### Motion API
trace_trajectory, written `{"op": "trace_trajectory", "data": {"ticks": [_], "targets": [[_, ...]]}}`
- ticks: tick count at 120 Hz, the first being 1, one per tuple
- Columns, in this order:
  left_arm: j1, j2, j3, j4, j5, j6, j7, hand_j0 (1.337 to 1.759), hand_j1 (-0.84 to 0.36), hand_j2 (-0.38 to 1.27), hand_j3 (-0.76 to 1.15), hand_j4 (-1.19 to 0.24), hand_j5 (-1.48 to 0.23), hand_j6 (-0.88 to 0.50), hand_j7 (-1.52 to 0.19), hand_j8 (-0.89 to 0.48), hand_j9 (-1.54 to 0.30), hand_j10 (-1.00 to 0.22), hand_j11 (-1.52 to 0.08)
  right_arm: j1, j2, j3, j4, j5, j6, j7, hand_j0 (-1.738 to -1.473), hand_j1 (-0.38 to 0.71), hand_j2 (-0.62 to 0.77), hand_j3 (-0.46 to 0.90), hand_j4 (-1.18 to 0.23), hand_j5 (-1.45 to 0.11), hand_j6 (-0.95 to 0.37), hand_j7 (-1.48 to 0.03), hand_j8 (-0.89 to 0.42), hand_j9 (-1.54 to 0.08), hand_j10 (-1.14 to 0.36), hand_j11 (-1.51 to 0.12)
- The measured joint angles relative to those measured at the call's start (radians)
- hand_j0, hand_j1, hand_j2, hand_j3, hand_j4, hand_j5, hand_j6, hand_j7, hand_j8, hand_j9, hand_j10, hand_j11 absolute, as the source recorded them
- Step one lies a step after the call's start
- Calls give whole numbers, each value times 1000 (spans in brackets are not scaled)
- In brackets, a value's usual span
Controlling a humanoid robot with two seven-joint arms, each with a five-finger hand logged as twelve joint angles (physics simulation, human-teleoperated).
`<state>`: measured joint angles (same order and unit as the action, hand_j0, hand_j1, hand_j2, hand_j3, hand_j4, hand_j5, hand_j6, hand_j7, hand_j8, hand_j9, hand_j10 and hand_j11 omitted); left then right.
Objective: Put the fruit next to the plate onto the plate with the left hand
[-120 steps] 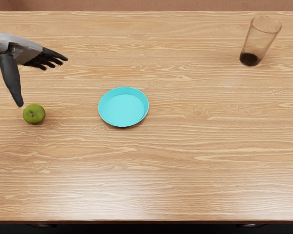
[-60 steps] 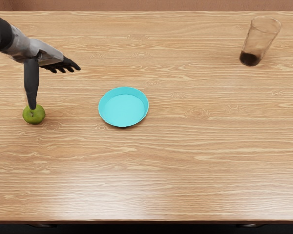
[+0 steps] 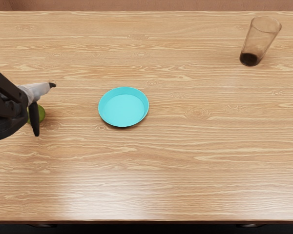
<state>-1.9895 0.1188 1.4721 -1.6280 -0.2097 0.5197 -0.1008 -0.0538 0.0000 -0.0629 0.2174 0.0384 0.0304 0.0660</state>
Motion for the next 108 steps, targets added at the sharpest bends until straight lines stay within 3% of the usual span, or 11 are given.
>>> {"op": "trace_trajectory", "data": {"ticks": [37, 81, 108], "targets": [[104, 45, 31, 78, -11, 26, 1, 1658, 198, 25, 0, -126, -164, -126, -164, -126, -164, -126, -164, 0, 0, 0, 0, 0, 0, 0, -1658, -335, -2, 0, -11, -15, -11, -15, -11, -15, -11, -15], [209, 72, -58, 247, -27, 19, 10, 1658, 166, 31, 0, -153, -198, -153, -198, -153, -198, -153, -198, 0, 0, 0, 0, 0, 0, 0, -1658, -335, -2, 0, -11, -15, -11, -15, -11, -15, -11, -15], [272, 62, -80, 282, -36, 18, 11, 1658, 99, 42, 0, -209, -271, -209, -271, -209, -271, -209, -271, 0, 0, 0, 0, 0, 0, 0, -1658, -335, -2, 0, -11, -15, -11, -15, -11, -15, -11, -15]]}}
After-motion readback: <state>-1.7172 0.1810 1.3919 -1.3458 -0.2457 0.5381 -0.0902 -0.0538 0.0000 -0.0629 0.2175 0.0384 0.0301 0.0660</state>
